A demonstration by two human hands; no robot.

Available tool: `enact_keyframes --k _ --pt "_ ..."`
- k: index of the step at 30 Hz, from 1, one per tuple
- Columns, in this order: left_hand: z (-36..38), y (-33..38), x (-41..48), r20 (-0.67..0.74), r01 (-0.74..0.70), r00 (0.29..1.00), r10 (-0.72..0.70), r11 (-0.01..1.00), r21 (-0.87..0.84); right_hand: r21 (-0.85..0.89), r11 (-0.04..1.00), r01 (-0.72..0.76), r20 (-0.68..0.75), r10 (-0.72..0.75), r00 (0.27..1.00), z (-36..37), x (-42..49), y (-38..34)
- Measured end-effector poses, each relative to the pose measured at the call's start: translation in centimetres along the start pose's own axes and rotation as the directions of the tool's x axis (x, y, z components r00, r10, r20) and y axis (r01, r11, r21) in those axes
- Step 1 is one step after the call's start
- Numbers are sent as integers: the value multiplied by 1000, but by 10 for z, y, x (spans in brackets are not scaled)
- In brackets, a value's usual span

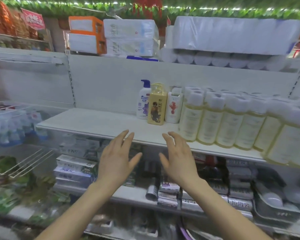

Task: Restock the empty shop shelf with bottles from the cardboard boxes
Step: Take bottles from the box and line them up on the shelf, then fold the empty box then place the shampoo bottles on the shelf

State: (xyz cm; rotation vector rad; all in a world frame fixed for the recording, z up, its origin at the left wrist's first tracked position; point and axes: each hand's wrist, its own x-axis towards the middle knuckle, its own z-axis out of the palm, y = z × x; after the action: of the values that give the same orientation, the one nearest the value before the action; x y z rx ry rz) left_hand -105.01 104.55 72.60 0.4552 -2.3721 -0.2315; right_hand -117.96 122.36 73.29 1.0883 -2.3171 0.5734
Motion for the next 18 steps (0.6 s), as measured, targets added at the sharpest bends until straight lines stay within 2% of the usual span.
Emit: enact_keyframes --k 9,18 --pt "52 71 5 66 -171 981 180 978 -120 -112 981 -157 -17 156 988 -25 -48 54" --pt "133 198 -82 238 -319 888 394 900 -298 -283 884 -372 93 411 907 -68 -200 145"
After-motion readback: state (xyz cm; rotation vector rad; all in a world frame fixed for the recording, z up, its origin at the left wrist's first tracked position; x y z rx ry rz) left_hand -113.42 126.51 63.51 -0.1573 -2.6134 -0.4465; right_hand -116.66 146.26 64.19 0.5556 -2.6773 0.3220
